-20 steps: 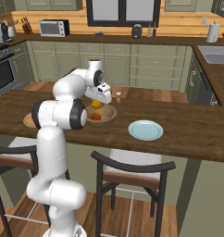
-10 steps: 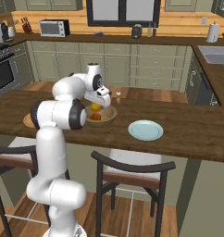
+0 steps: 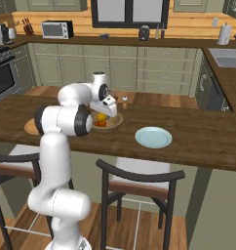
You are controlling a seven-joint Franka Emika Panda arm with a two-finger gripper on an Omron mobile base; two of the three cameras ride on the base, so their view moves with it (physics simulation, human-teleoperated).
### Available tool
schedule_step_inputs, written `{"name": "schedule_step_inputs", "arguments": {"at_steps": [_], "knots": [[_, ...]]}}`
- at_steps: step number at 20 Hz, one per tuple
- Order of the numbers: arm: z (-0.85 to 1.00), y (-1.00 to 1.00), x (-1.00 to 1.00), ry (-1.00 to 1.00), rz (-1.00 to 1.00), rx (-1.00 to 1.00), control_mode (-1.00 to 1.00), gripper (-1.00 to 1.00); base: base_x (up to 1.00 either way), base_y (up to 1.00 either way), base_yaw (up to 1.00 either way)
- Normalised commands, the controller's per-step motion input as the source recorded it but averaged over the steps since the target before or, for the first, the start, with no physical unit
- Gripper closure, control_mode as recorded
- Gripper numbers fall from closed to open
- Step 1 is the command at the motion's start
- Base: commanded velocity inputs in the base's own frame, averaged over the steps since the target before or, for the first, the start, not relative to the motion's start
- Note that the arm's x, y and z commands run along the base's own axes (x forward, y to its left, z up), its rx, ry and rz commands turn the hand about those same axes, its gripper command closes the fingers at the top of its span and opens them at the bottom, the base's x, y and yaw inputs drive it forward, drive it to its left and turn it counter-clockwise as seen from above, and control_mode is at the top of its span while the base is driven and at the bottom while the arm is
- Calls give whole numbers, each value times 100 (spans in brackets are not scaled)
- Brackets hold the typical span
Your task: Pick the chicken drumstick and lemon from their plates and place them in the bowl. Then put the bowl in the fridge.
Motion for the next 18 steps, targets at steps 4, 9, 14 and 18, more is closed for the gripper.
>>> {"name": "schedule_step_inputs", "arguments": {"at_steps": [4, 9, 14, 18], "knots": [[-12, 0, 14, 0, 0, 0, -100, -100, 0, 0, 0], [-1, 0, 23, 0, 0, 0, -100, -100, 0, 0, 0], [0, 0, 31, 0, 0, 0, -100, -100, 0, 0, 0], [0, 0, 24, 0, 0, 0, -100, -100, 0, 0, 0]]}}
